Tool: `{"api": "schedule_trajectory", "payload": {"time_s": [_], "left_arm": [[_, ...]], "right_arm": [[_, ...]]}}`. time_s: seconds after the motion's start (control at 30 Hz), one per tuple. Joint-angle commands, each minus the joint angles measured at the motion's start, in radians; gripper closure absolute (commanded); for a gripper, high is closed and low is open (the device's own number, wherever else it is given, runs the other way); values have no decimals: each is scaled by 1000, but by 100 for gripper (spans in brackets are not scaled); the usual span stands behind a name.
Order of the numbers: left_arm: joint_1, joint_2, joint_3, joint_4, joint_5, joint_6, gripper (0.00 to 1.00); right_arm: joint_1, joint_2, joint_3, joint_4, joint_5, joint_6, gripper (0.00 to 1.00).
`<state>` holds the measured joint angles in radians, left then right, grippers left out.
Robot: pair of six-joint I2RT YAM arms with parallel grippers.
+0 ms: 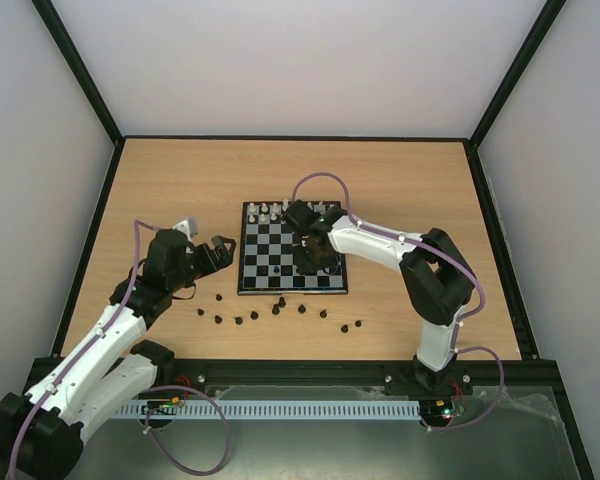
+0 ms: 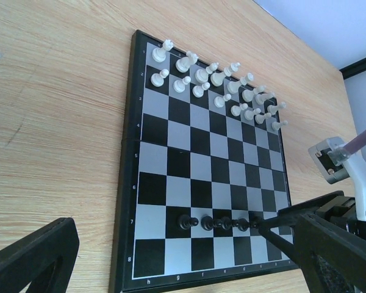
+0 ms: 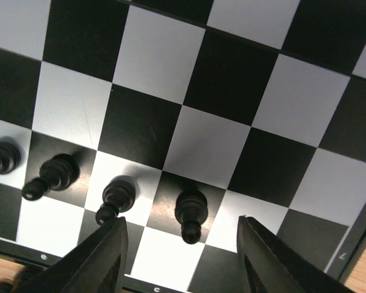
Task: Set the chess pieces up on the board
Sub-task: Reset both arms
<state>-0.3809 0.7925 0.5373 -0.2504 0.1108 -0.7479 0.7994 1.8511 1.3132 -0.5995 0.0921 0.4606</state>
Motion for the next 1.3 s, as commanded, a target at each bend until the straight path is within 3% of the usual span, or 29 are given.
{"api": "schedule_trajectory", "payload": {"time_s": [0.0, 0.1, 0.37, 0.43, 0.57, 0.73, 0.83, 1.03, 1.13, 1.27], "left_arm": [[4, -16, 1, 14, -16, -6, 0], [4, -7, 14, 39, -15, 2, 1], [3, 11, -2, 97, -132, -4, 1], [4, 7, -37, 128, -161, -28, 1], [2, 15, -97, 278, -186, -21, 0], [2, 125, -94, 445, -298, 77, 0], [2, 190, -84, 500, -443, 135, 1], [13, 246, -140, 645, -667, 277, 1], [50, 261, -234, 840, -633, 342, 1], [138, 315, -227, 899, -500, 344, 0]], "right_arm": [[6, -72, -29, -20, 46, 6, 36], [5, -143, -43, -6, 101, 22, 1], [-61, -413, -145, 129, 340, 40, 1], [-73, -483, -216, 211, 430, -29, 1], [-144, -534, -320, 323, 602, -86, 1], [-273, -651, -615, 693, 679, -125, 1], [-329, -675, -732, 877, 751, -160, 1], [-498, -622, -914, 1179, 732, -125, 1], [-565, -526, -950, 1294, 707, -97, 2], [-604, -512, -1019, 1495, 651, -134, 1]]}}
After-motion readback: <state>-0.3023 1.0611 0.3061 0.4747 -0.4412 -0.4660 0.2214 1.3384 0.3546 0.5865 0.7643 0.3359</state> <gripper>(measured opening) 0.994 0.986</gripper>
